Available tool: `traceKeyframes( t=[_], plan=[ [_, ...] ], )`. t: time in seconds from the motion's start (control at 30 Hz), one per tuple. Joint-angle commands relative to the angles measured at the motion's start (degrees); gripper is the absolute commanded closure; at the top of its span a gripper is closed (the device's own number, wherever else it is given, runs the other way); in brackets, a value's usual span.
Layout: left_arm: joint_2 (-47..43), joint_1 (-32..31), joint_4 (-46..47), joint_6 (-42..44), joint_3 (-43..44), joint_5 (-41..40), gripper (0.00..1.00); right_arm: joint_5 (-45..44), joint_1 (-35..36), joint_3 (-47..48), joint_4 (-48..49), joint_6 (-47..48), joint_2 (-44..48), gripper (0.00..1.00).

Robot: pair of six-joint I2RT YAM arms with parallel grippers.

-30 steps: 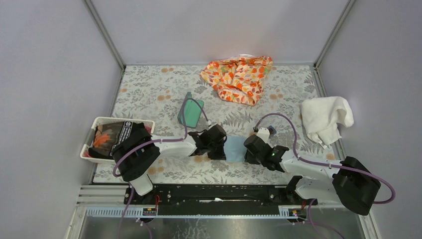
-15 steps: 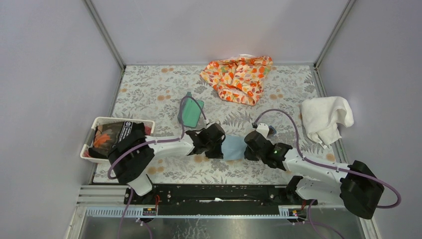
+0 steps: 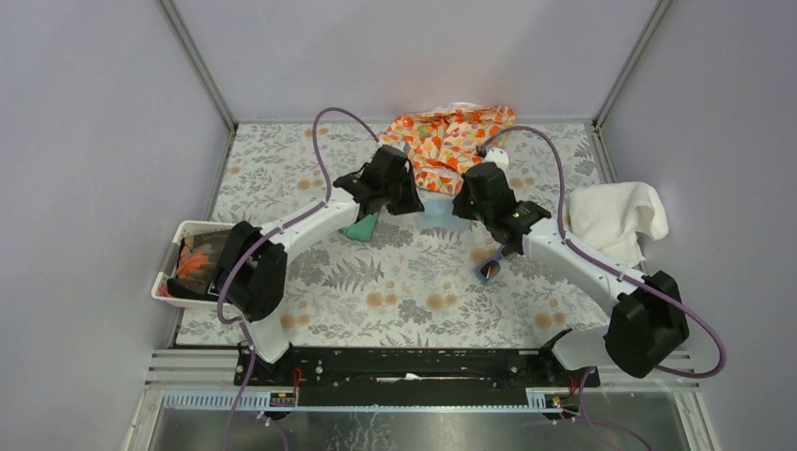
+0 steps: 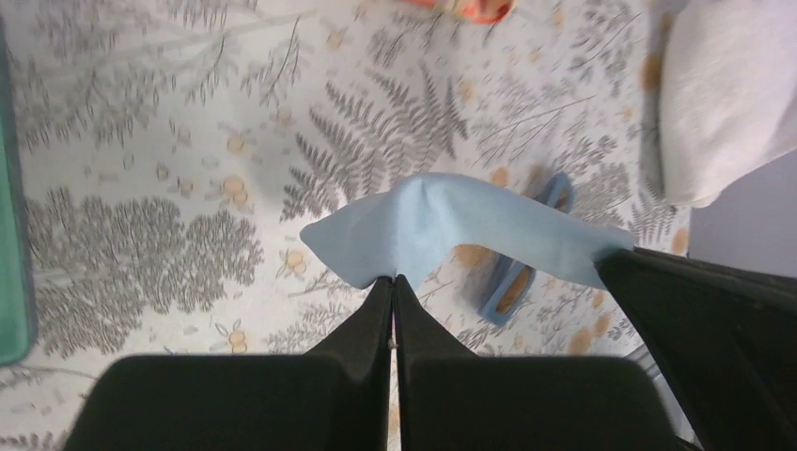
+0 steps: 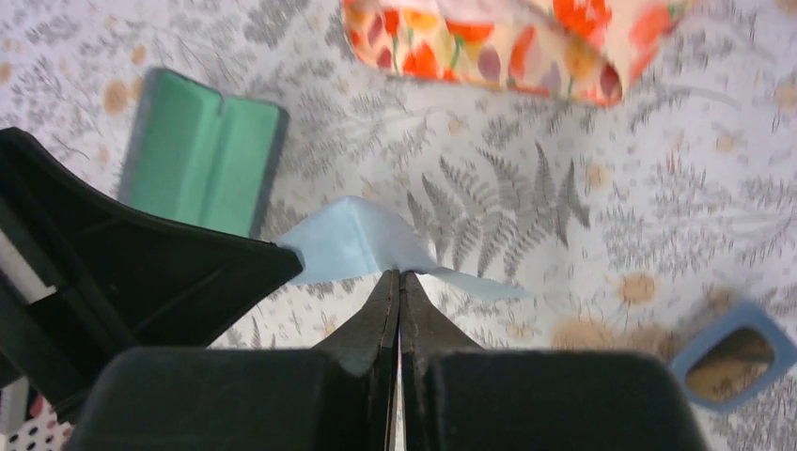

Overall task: Organize the sunglasses
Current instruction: Adjust the glasses cleaning cloth at the center of the board.

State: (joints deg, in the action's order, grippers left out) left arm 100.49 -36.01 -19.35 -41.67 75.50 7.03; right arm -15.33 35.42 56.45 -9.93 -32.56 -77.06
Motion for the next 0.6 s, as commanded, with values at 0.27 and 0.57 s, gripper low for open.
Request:
traceKeyframes(
  t=[0.27,0.57],
  plan=[
    [-2.02,2.96,1.83,6.25,-9.06,7.08,1.00,10.98,-1.41,-4.57,2.17,1.90,-0.64,1.00],
    [-5.43,-7.23,5.46,0.51,-25.39,4.92,1.00,13.60,6.18,-19.58,2.50,-5.74,3.85,1.00]
  ],
)
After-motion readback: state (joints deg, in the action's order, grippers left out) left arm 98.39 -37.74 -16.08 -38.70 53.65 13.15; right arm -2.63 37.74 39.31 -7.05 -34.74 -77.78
